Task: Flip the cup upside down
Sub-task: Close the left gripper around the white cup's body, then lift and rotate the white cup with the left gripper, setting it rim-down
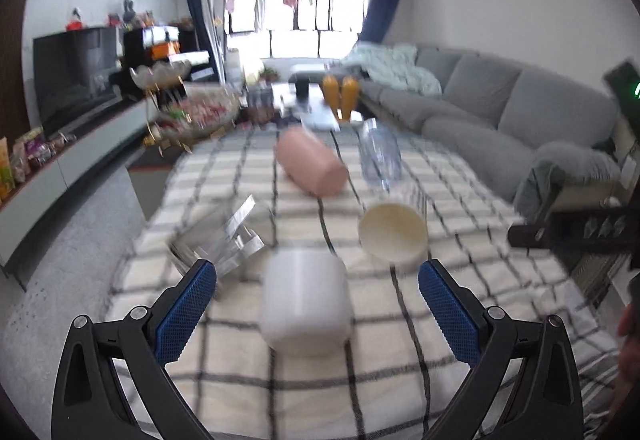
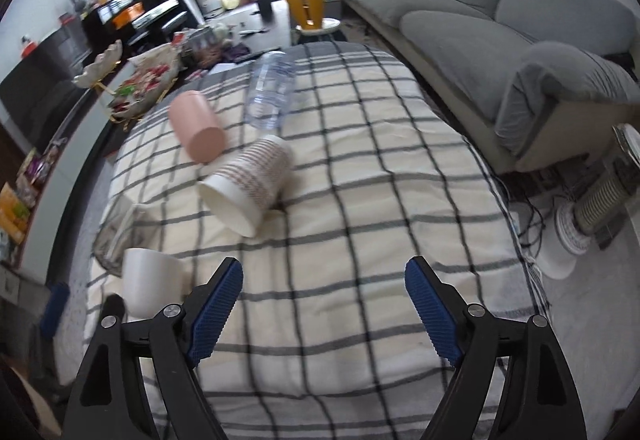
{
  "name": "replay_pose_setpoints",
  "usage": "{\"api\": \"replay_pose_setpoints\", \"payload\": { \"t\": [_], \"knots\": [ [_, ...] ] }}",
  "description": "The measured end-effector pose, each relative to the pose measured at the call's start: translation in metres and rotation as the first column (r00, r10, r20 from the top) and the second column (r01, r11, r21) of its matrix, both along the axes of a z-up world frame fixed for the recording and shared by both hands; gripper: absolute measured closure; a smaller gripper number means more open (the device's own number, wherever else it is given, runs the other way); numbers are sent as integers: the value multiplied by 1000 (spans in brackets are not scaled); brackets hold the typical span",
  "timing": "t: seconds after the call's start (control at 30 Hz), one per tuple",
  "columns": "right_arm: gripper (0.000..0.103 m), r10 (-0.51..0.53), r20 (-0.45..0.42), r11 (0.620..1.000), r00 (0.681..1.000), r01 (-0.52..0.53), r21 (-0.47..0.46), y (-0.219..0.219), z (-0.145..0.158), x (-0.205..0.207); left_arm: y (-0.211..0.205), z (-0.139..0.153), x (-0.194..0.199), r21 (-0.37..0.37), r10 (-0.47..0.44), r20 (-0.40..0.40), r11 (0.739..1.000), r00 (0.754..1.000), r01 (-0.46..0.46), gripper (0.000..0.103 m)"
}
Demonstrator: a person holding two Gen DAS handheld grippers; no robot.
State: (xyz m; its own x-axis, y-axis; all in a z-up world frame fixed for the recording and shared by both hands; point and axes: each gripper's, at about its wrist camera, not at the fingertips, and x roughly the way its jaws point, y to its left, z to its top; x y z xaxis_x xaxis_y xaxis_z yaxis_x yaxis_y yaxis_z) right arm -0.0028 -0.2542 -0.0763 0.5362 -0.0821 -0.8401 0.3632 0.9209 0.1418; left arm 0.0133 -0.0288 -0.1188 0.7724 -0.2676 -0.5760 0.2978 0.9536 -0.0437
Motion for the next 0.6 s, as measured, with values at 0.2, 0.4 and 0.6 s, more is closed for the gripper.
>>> {"api": "replay_pose_setpoints", "payload": {
  "t": [0.2,0.4,0.6],
  "knots": [
    [20,-28,-1,999,1000,28,21,-11,-10,2,-2,-28,15,36,105,-54,994,993,-103,5],
    [20,-14,-26,998,1000,15,57,-11,-22,8,-7,-45,24,75,104,-110,993,989,-96,5],
    [20,-29,-76,994,997,37,105,-16,-35,12,-7,-56,29,94,110,-122,991,986,-99,9]
  ]
}}
